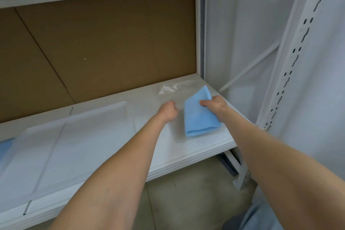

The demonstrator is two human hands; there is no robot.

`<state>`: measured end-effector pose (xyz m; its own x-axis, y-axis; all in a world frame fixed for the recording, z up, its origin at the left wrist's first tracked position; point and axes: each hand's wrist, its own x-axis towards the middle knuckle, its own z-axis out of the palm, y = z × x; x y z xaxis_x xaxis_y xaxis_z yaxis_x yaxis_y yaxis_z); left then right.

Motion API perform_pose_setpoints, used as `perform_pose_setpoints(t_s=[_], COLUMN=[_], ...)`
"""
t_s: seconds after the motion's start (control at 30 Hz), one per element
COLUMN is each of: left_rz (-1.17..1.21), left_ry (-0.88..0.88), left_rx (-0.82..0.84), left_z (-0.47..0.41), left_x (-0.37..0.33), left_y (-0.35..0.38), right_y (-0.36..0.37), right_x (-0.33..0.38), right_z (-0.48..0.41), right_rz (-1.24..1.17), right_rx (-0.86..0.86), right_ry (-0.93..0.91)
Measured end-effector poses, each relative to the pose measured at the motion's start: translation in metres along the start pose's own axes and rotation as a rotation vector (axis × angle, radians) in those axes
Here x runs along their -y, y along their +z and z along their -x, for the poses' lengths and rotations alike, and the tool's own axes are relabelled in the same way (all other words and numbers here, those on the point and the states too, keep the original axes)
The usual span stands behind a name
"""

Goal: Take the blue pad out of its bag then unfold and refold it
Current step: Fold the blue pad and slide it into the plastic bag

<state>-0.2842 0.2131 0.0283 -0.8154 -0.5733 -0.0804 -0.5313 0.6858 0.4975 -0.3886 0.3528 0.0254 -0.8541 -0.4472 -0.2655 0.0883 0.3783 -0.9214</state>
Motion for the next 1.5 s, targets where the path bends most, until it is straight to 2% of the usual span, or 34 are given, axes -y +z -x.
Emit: perform_pose_setpoints(t_s=[0.07,0.17,0.27,0.53,0.73,0.9,1.0,1.1,1.23,1.3,1.4,1.5], left_rz=[-0.214,-0.330,-0.369,-0.425,-0.362,-0.151,-0.133,-0.128,0.042,0.027,-0.027,0.011], left_ry=[0.032,0.069,0.090,-0.010,-0.037,0.149,0.250,0.217,0.137,0.107,0.111,0.083], left_rx=[0.164,0.309,0.335,0.299,0.178,0.007,0.183,0.336,0.287,0.257,0.275,0.271], left_z=[0.005,0.011,0.013,0.022,0.023,0.022,0.023,0.022,0.020,0.019,0.018,0.017], left_x=[0.004,0.009,0.016,0.063,0.080,0.048,0.028,0.029,0.037,0.039,0.038,0.038], left_y=[0.018,0.040,0.042,0.013,0.009,0.019,0.029,0.038,0.038,0.037,0.038,0.037], right_y=[-0.004,0.000,0.012,0.047,0.045,0.041,0.043,0.041,0.039,0.041,0.045,0.046], right_x=[-0.011,-0.016,-0.020,-0.014,-0.013,-0.019,-0.020,-0.026,-0.033,-0.029,-0.026,-0.022], right_z=[-0.006,0.000,0.003,0.007,0.015,0.007,0.009,0.003,-0.005,0.004,0.010,0.014], right_rz=[-0.090,-0.137,-0.159,-0.225,-0.385,-0.381,-0.422,-0.402,-0.464,-0.535,-0.513,-0.435], right_rx=[-0.055,-0.061,-0.032,-0.010,0.030,-0.073,-0.064,-0.077,-0.100,-0.043,0.042,0.020], right_ry=[0.065,0.116,0.122,0.115,0.245,0.253,0.231,0.237,0.250,0.296,0.346,0.312])
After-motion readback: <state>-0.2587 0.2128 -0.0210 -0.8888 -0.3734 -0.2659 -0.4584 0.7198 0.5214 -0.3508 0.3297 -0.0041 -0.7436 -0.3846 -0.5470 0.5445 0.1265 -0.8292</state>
